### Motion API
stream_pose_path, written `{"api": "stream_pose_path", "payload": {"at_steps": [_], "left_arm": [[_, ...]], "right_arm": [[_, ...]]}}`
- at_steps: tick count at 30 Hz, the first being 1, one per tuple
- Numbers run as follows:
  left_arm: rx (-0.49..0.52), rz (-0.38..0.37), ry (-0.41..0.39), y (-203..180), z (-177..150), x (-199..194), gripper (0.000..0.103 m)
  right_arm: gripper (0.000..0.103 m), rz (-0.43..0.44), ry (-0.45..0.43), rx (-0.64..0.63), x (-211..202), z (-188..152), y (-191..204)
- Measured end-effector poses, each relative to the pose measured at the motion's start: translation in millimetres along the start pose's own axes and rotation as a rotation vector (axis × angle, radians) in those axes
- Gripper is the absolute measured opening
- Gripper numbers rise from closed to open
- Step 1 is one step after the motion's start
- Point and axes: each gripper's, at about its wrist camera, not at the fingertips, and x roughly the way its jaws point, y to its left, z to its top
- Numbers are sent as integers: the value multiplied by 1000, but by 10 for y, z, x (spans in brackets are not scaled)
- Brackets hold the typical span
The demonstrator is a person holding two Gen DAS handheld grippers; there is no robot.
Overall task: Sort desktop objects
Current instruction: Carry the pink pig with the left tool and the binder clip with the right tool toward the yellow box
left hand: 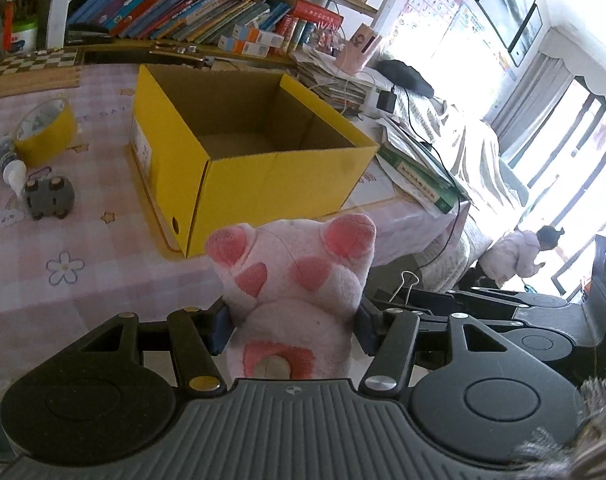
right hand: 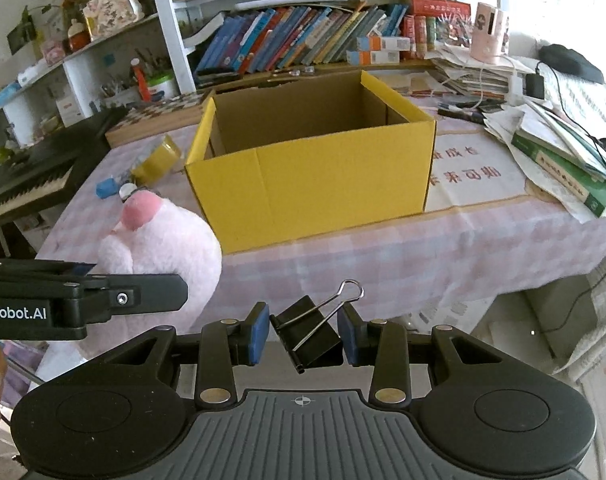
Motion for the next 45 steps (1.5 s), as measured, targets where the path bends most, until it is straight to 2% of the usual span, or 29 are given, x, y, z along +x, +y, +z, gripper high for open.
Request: {"api": "stream_pose_path", "payload": {"at_steps": [22, 36, 40, 45], "left_arm": [[43, -17, -50, -301, 438, 269, 56], [62, -7, -158, -473, 864, 282, 56], [70, 10, -183, -486, 989, 336, 56], [75, 75, -201, -399, 1169, 477, 56]], "right_arm": [[37, 35, -23, -46, 148, 520, -388], [37, 99, -114, -119, 188, 1000, -478], [37, 115, -134, -159, 277, 1156, -486], [37, 135, -136, -229, 502, 1359, -467]]}}
